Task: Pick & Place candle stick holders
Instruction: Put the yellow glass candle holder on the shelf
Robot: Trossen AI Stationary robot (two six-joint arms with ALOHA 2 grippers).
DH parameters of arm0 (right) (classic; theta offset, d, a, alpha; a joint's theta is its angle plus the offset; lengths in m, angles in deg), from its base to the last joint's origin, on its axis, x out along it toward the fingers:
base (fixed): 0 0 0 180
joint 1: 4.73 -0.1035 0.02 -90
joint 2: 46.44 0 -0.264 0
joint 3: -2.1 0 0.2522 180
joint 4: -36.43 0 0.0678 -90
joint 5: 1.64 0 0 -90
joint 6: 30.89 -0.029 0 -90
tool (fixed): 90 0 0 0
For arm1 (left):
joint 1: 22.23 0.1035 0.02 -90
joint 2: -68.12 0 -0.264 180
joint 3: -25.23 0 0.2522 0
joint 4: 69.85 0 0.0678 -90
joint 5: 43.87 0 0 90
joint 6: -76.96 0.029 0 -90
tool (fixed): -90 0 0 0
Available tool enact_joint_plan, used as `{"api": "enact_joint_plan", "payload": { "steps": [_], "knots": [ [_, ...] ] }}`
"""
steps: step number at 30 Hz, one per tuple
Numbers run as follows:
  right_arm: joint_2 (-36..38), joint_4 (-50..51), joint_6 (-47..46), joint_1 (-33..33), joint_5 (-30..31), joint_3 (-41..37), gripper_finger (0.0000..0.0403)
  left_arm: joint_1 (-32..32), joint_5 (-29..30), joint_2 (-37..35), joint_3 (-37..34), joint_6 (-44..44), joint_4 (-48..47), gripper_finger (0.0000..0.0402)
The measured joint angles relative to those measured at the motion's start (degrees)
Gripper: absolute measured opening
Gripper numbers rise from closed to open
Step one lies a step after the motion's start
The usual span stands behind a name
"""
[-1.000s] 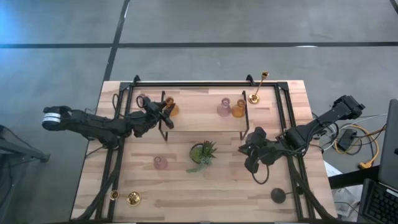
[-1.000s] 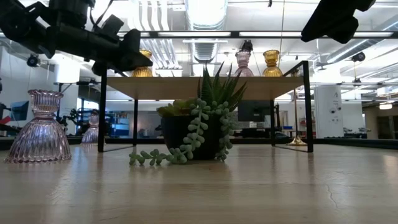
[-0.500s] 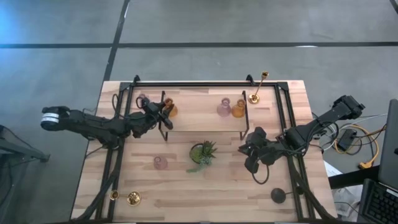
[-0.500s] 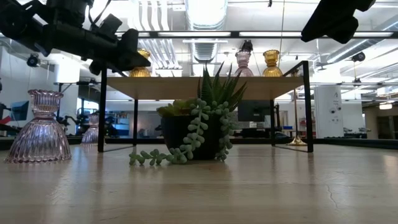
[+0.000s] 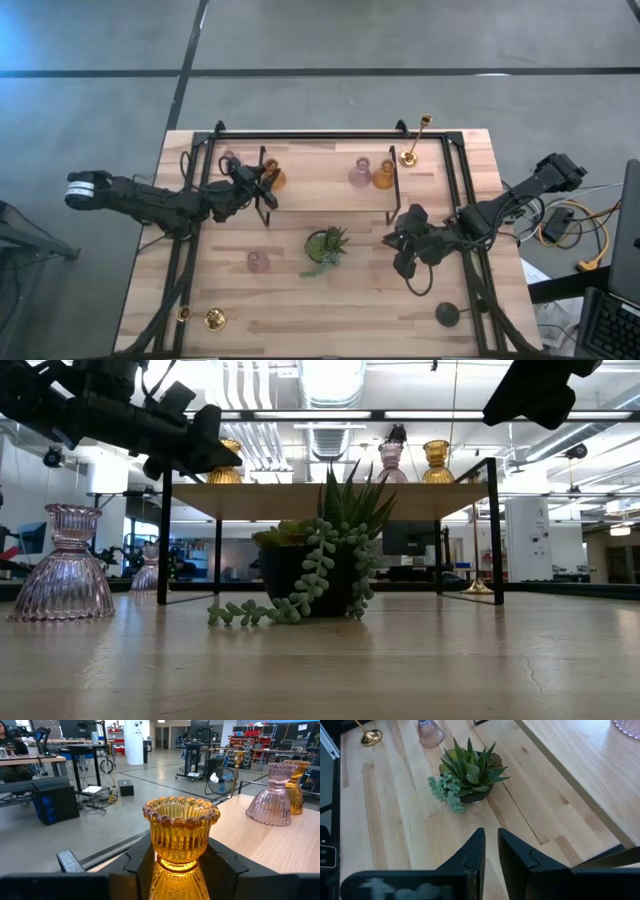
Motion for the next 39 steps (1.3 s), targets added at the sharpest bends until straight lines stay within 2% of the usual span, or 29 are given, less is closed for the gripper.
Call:
{"api": "enact_joint_plan", "payload": {
  "steps": [4, 18, 26, 31, 39],
  "knots": [
    [0.0, 0.0, 0.0, 0.0, 0.0, 0.0, 0.0043, 0.0, -0.3, 0.0, 0.0, 0.1, 0.0, 0.0174],
    [0.0, -0.2, 0.0, 0.0, 0.0, 0.0, 0.0045, 0.0, -1.9, 0.0, 0.0, -0.5, 0.0, 0.0197],
    [0.0, -0.2, 0.0, 0.0, 0.0, 0.0, 0.0044, 0.1, -2.2, 0.0, 0.0, -1.0, 0.0, 0.0268],
    [0.0, -0.2, 0.0, 0.0, 0.0, 0.0, 0.0043, 0.1, -5.5, -0.1, 0.0, -1.1, 0.9, 0.0305],
    [0.0, -0.3, 0.4, 0.0, 0.0, 0.0, 0.0044, 0.1, -6.0, -4.7, 0.8, 2.1, 1.6, 0.0308]
  ]
}}
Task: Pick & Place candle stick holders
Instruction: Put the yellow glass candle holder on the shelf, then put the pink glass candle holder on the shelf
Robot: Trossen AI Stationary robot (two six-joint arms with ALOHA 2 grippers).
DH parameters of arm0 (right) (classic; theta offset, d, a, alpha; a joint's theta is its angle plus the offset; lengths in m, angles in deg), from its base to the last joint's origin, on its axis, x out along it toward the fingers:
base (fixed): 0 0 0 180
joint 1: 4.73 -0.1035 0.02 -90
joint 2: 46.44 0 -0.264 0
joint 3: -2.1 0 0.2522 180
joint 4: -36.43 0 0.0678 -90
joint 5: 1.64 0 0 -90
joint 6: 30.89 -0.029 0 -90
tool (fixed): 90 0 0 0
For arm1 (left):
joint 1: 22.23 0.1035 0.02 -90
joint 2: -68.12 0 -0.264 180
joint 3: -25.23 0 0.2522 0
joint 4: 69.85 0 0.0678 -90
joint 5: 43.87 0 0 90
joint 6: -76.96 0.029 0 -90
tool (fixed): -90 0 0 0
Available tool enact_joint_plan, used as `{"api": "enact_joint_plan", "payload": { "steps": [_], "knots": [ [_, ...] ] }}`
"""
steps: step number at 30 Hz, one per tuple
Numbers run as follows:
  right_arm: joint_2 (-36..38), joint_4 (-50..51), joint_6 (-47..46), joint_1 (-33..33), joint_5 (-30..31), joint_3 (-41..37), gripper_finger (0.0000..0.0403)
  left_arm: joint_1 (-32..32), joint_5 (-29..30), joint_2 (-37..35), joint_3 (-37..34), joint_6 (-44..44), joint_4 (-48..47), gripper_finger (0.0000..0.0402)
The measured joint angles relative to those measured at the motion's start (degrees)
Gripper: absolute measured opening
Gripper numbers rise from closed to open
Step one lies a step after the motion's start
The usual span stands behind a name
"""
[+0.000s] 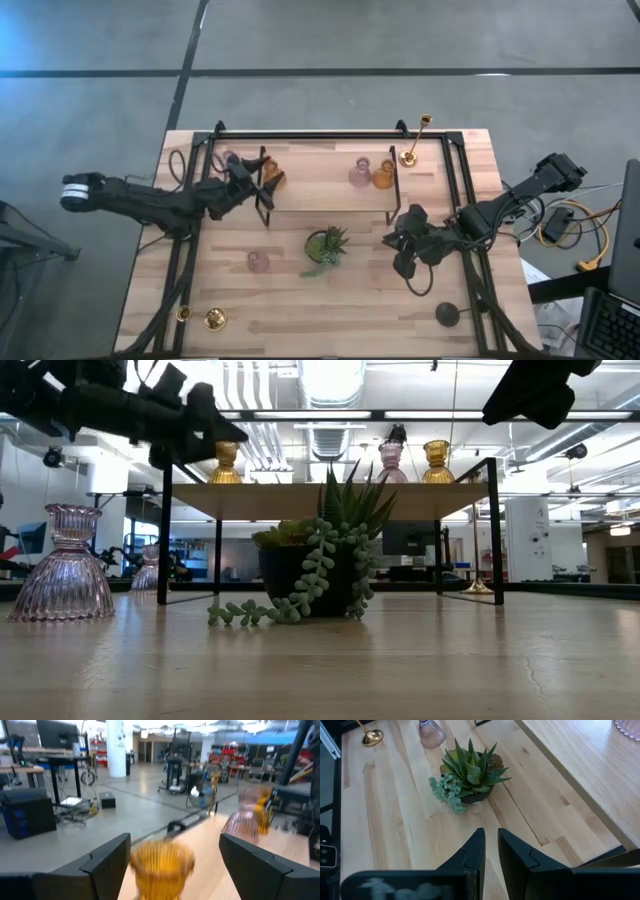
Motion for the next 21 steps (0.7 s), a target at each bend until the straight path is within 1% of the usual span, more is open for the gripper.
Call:
{"api": "enact_joint_plan", "payload": {
  "steps": [6, 9, 12, 17, 21],
  "knots": [
    [0.0, -0.1, 0.2, 0.0, 0.0, 0.0, 0.0043, -0.1, -3.6, -3.3, 3.7, 4.8, -0.3, 0.0307],
    [0.0, -0.2, 0.2, 0.0, 0.0, 0.0, 0.0044, -0.1, -3.6, -4.6, 6.1, 9.9, -1.8, 0.0307],
    [0.0, -0.2, 0.2, 0.0, -0.2, 0.0, 0.0044, -0.1, -2.1, -6.4, 8.4, 14.5, -4.0, 0.0307],
    [0.0, -0.2, 0.4, 0.0, -0.3, 0.0, 0.0044, -0.2, -1.4, -10.5, 12.5, 16.2, -11.3, 0.0307],
    [0.0, -0.2, 0.6, 0.0, -0.3, 0.0, 0.0043, -0.3, -1.4, -13.3, 16.3, 16.0, -20.3, 0.0307]
  ]
}}
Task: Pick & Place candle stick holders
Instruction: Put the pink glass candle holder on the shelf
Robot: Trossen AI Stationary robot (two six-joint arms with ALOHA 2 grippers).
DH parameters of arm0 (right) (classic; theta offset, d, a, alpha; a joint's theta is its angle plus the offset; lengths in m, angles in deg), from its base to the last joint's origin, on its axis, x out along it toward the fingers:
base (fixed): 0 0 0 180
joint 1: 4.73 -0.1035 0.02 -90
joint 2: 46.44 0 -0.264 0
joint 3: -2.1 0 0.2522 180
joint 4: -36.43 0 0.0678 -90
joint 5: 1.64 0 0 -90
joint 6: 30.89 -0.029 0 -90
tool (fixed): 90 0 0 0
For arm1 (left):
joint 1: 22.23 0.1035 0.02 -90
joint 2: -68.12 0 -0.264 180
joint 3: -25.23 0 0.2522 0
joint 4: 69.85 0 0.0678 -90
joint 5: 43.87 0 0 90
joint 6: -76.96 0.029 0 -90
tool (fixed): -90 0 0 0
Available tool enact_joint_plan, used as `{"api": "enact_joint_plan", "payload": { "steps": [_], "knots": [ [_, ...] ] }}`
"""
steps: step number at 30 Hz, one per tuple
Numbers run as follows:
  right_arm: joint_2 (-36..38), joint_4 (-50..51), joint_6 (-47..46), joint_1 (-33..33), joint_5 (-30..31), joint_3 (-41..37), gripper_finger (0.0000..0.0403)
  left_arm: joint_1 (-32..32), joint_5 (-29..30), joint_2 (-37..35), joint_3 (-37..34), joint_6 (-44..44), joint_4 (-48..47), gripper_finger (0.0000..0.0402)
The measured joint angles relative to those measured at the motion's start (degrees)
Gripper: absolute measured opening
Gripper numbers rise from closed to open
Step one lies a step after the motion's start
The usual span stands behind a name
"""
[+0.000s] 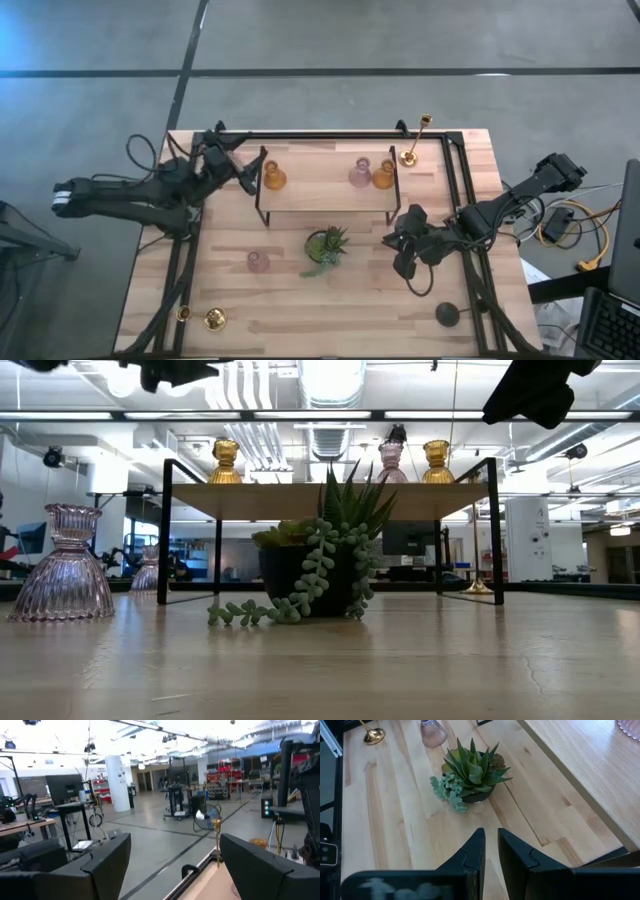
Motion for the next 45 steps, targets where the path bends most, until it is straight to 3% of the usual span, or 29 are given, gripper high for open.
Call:
{"api": "enact_joint_plan", "payload": {
  "steps": [10, 16, 21, 24, 34, 45],
  "knots": [
    [0.0, 0.0, 0.0, 0.0, 0.0, 0.0, 0.0044, 0.0, 3.3, -1.5, 8.0, -5.6, -30.6, 0.0307],
    [0.0, 0.0, 0.0, 0.0, 0.5, 0.0, 0.0043, 0.0, 8.3, -1.4, 10.9, -11.7, -41.5, 0.0307],
    [0.0, 0.0, 0.1, 0.0, 0.7, 0.0, 0.0043, 0.0, 11.3, -0.5, 8.8, -20.5, -48.1, 0.0307],
    [0.0, 0.0, 0.8, 0.0, 2.1, 0.0, 0.0043, 0.0, 14.2, 1.3, 6.5, -24.1, -49.2, 0.0307],
    [0.0, 0.1, 2.8, 0.1, 6.8, 0.0, 0.0043, 0.0, 14.7, 4.4, 4.5, -29.4, -50.9, 0.028],
    [0.0, 0.2, 3.5, 1.3, 7.2, 0.0, 0.0043, 0.2, 29.6, 3.1, 4.4, -31.8, -53.2, 0.0275]
  ]
}}
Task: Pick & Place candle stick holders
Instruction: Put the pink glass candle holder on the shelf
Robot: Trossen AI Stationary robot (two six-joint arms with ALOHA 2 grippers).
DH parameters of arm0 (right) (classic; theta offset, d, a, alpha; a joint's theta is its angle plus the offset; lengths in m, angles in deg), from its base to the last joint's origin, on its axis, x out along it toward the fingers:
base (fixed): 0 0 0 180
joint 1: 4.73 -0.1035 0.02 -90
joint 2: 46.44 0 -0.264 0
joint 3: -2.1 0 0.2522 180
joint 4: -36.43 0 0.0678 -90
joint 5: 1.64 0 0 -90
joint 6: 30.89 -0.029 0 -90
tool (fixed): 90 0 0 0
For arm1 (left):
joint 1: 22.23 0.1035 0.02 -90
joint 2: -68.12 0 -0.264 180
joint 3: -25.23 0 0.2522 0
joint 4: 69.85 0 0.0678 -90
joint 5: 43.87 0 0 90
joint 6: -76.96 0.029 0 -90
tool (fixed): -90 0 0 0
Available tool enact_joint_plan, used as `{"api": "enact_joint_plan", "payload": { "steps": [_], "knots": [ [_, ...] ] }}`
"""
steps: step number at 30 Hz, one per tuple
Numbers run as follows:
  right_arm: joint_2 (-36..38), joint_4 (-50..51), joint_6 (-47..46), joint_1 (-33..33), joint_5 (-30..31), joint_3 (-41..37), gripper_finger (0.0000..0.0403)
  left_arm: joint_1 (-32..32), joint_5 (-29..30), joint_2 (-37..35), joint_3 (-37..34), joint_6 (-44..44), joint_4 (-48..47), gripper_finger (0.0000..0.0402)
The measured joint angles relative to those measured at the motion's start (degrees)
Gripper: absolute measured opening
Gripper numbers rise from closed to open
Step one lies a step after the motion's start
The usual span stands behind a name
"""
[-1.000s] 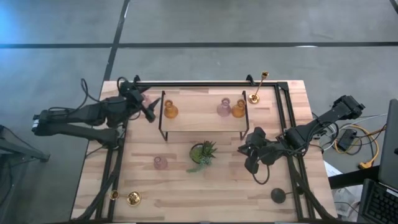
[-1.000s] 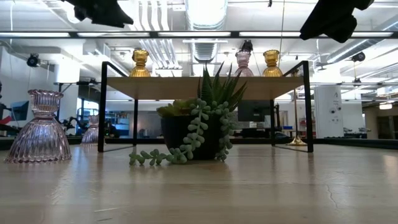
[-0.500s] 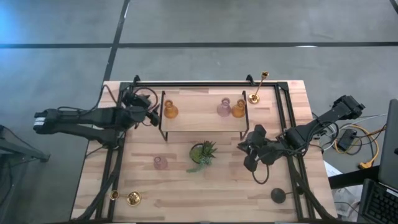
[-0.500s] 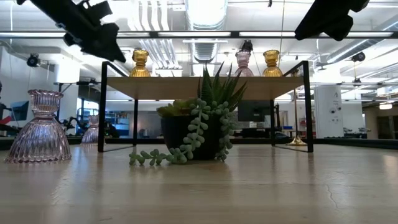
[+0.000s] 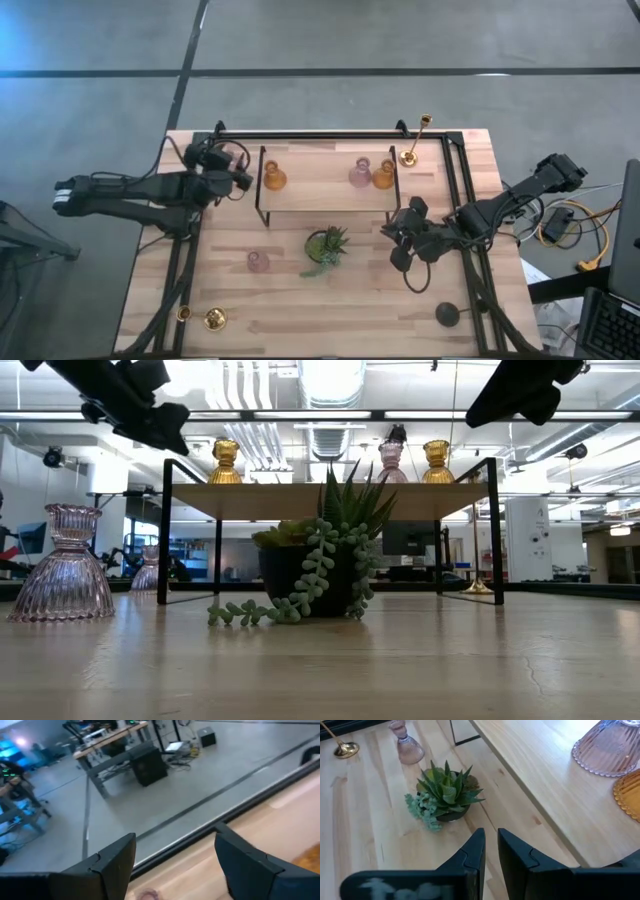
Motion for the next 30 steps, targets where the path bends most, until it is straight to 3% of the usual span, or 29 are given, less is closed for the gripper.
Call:
{"api": "enact_joint_plan", "payload": {
  "steps": [5, 8, 17, 23, 30],
  "knots": [
    [0.0, 0.0, 0.5, 0.1, 1.0, 0.0, 0.0043, 2.0, 0.3, 0.5, -0.1, -2.3, -2.8, 0.0275],
    [0.0, 0.0, 1.0, 0.2, 1.0, 0.0, 0.0043, 4.9, -2.9, 0.5, 0.0, -1.3, -5.0, 0.0274],
    [0.0, -0.9, 1.1, 0.2, 1.3, 0.0, 0.0043, 25.1, -27.3, 1.7, 5.4, 5.7, -13.7, 0.0255],
    [0.0, -1.6, 1.6, 0.2, 2.5, 0.0, 0.0043, 38.7, -42.0, 6.8, 10.2, 12.2, -18.4, 0.0235],
    [0.1, -1.7, 1.5, 0.1, 2.5, 0.0, 0.0043, 49.7, -50.3, 18.8, 15.7, 13.9, -24.9, 0.0227]
  ]
}}
